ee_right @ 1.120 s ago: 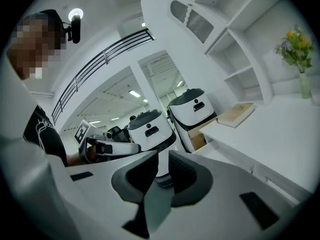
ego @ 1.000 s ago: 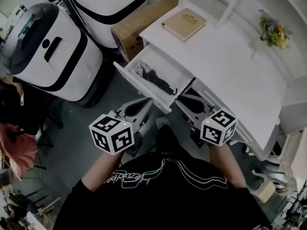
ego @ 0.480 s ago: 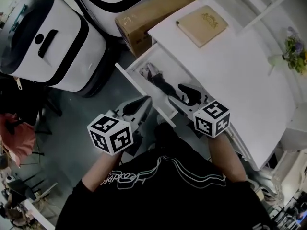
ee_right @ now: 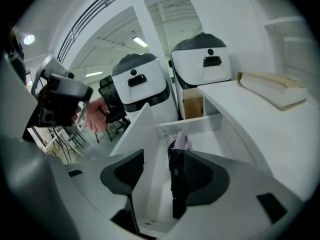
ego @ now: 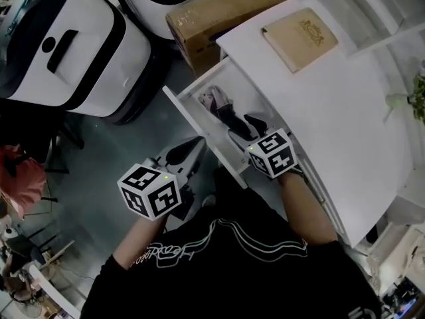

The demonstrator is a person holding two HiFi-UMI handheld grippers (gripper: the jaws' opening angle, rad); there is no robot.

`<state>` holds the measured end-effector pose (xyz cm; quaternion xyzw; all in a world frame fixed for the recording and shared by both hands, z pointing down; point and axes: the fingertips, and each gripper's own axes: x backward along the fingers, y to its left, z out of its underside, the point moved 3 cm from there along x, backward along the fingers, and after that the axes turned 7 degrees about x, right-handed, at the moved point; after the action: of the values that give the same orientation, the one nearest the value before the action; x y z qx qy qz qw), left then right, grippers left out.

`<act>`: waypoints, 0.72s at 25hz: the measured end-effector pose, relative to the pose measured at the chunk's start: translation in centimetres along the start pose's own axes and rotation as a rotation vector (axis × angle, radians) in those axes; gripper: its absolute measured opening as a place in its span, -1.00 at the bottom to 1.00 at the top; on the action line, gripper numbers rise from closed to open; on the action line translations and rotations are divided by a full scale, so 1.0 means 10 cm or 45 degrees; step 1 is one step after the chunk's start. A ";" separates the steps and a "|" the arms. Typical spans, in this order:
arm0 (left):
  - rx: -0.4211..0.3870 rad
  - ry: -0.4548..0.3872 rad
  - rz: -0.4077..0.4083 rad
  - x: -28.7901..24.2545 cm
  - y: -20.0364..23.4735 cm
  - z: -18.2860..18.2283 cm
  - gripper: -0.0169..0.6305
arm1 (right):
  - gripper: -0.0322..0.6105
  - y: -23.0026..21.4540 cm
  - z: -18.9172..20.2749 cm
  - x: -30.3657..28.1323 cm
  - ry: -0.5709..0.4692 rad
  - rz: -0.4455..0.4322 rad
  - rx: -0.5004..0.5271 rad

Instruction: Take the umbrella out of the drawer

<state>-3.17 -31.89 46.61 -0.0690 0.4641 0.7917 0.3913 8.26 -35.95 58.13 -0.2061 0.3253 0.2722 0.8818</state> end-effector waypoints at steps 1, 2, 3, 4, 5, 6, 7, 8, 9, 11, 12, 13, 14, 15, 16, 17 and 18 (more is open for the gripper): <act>0.009 -0.001 -0.007 -0.01 0.04 0.00 -0.89 | -0.16 -0.04 0.05 -0.11 0.037 0.008 0.025; 0.016 -0.002 -0.013 -0.01 0.08 0.00 -0.89 | -0.16 -0.07 0.10 -0.22 0.068 0.013 0.045; 0.024 -0.004 -0.020 -0.01 0.12 -0.01 -0.89 | -0.16 -0.10 0.15 -0.33 0.092 0.013 0.052; 0.035 -0.007 -0.029 -0.01 0.15 -0.01 -0.89 | -0.16 -0.12 0.20 -0.44 0.116 0.010 0.050; 0.052 -0.013 -0.037 -0.01 0.19 -0.01 -0.89 | -0.16 -0.13 0.24 -0.53 0.144 0.008 0.051; 0.072 -0.020 -0.044 -0.01 0.23 -0.01 -0.89 | -0.16 -0.15 0.29 -0.62 0.176 0.009 0.060; 0.093 -0.028 -0.049 0.00 0.27 -0.02 -0.89 | -0.16 -0.16 0.35 -0.71 0.210 0.011 0.073; 0.109 -0.037 -0.053 0.00 0.30 -0.03 -0.89 | -0.15 -0.19 0.39 -0.79 0.243 0.013 0.082; 0.120 -0.044 -0.058 0.00 0.33 -0.04 -0.89 | -0.15 -0.21 0.44 -0.87 0.271 0.015 0.087; 0.130 -0.049 -0.072 0.01 0.39 -0.05 -0.89 | -0.14 -0.26 0.52 -1.01 0.322 0.016 0.097; 0.132 -0.050 -0.076 0.02 0.42 -0.04 -0.89 | -0.14 -0.29 0.56 -1.07 0.348 0.017 0.107; 0.133 -0.051 -0.078 0.02 0.45 -0.03 -0.89 | -0.13 -0.32 0.59 -1.12 0.372 0.023 0.119; 0.136 -0.053 -0.079 0.03 0.47 -0.03 -0.89 | -0.13 -0.34 0.62 -1.17 0.394 0.035 0.131; 0.140 -0.055 -0.080 0.04 0.49 -0.02 -0.89 | -0.13 -0.37 0.65 -1.21 0.414 0.046 0.142; 0.147 -0.058 -0.082 0.05 0.51 -0.02 -0.89 | -0.13 -0.38 0.67 -1.26 0.434 0.054 0.153; 0.156 -0.060 -0.084 0.06 0.54 -0.03 -0.89 | -0.13 -0.38 0.68 -1.31 0.451 0.057 0.162; 0.164 -0.060 -0.086 0.07 0.56 -0.02 -0.89 | -0.13 -0.38 0.70 -1.35 0.463 0.058 0.169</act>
<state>-7.58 -33.15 49.98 -0.0407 0.5021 0.7480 0.4321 5.13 -39.77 73.01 -0.1859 0.5010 0.2283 0.8138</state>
